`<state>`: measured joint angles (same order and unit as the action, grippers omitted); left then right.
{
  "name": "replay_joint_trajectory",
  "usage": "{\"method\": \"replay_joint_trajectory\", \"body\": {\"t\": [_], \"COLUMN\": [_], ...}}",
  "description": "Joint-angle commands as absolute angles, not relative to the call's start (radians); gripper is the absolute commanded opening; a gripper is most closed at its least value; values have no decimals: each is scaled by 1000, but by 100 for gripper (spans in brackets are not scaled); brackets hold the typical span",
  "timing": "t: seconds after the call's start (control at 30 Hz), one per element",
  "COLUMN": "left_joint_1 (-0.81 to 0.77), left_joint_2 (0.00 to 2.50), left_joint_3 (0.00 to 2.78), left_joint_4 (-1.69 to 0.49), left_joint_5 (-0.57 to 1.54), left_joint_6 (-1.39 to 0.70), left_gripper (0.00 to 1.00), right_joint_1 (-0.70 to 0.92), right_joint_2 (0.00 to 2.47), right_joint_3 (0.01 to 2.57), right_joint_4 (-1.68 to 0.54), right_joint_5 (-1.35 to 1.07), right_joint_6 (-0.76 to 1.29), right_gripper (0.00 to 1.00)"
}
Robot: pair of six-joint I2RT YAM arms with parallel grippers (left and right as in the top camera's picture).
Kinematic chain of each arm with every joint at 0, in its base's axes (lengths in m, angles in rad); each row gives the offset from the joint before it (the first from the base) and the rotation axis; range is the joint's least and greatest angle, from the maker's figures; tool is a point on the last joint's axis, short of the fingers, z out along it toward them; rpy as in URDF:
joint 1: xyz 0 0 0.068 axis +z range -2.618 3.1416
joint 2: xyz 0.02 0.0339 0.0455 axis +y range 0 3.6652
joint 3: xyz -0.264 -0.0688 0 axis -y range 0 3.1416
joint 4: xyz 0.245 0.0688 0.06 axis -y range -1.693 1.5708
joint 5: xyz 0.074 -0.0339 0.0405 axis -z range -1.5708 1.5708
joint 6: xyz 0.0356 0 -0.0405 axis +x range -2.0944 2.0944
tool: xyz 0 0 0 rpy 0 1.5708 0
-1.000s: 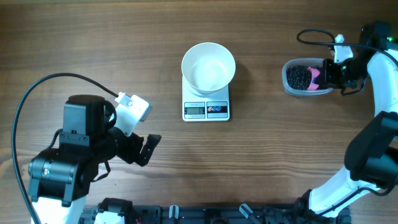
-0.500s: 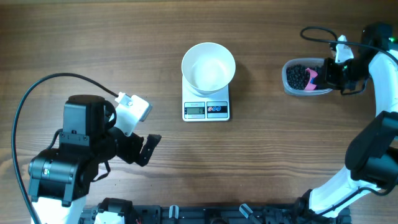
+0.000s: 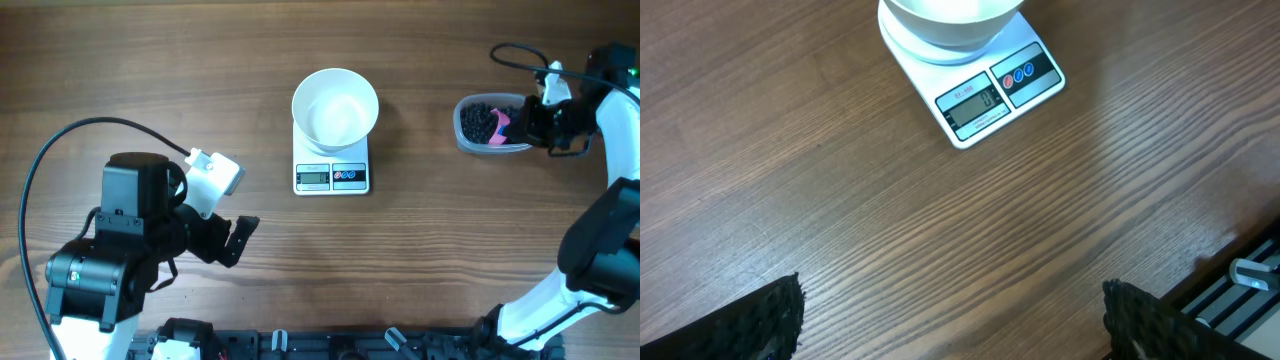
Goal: Scoop item into bowl and weigh 150g on scale
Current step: 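Push the scoop into the black beans with the right gripper, then tilt the scoop upward with the right gripper to fill it with beans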
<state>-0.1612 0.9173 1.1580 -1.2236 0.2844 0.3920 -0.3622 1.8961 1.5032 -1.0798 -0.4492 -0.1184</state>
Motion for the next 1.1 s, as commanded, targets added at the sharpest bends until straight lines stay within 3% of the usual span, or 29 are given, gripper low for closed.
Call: {"method": "replay_joint_trajectory", "body": {"t": [0.0, 0.4, 0.83, 1.07], "left_joint_1": [-154, -154, -154, -154], "left_joint_2": [916, 916, 916, 916], "left_joint_3": [1173, 1173, 1173, 1173], "left_joint_4": [-1221, -1221, -1221, -1221], "left_joint_5": [279, 279, 279, 279], "left_joint_6": [412, 412, 412, 412], "left_gripper": [100, 100, 100, 100], "right_joint_1": [-364, -482, -495, -578], "right_joint_2": [1927, 1927, 1929, 1929], "right_joint_3": [1431, 1412, 1312, 1312], "right_joint_4": [-1054, -1062, -999, -1003], "right_joint_5": [-497, -542, -554, -686], "right_joint_6": [-93, -71, 35, 26], "right_gripper": [4, 4, 4, 4]}}
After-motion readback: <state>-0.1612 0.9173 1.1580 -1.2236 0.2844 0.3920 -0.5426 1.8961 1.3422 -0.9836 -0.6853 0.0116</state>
